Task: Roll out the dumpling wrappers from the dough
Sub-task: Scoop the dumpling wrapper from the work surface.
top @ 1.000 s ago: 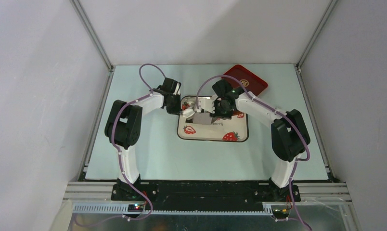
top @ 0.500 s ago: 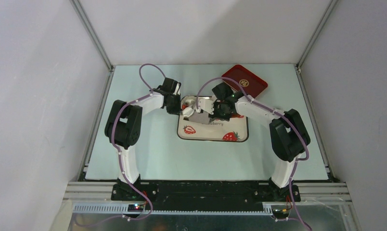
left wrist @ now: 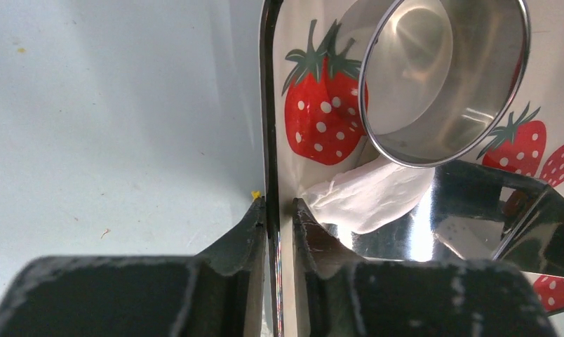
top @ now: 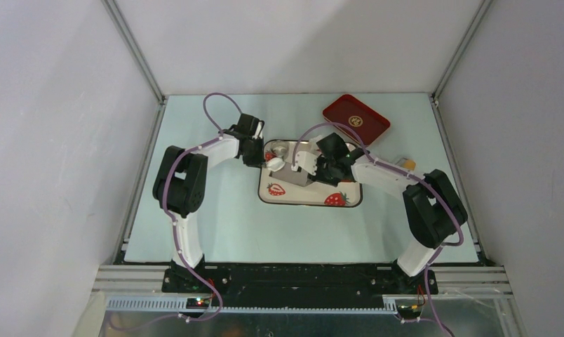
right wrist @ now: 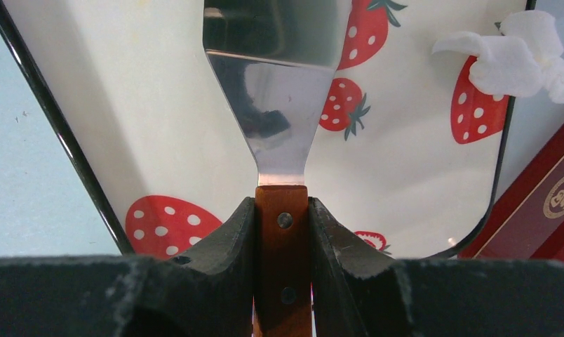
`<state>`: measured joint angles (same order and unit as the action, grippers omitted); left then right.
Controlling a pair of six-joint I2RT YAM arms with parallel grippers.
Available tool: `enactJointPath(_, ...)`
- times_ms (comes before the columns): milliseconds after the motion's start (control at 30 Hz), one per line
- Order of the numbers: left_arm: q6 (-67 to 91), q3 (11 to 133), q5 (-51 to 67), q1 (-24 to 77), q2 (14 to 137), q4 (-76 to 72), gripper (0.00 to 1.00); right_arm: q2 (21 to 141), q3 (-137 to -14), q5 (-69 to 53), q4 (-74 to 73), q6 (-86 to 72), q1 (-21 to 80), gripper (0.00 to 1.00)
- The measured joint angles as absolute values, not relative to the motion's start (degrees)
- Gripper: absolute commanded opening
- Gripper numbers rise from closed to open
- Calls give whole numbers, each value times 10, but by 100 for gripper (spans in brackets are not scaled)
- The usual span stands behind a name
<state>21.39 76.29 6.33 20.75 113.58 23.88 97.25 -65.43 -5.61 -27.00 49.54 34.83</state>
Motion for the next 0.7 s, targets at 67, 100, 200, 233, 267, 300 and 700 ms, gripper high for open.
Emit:
enactJointPath(67,213,763,60,209,1136,239,28,966,-639,-54,-254,490,348,0)
enactJointPath(100,211,763,58,210,1136,239,34,964,-634,-53,-250,487,348,0)
enactJointPath(200,208,763,57,213,1138,237,46,963,-629,-51,-241,480,348,0)
enactJointPath(233,209,763,57,214,1138,236,49,963,-628,-50,-239,478,348,0)
enactJointPath(267,209,764,57,216,1138,235,51,963,-628,-48,-236,476,348,0)
enactJointPath(300,208,765,57,216,1138,234,51,963,-628,-47,-234,475,348,0)
enactJointPath(700,207,766,57,204,1138,232,52,935,-627,-50,-233,467,347,0)
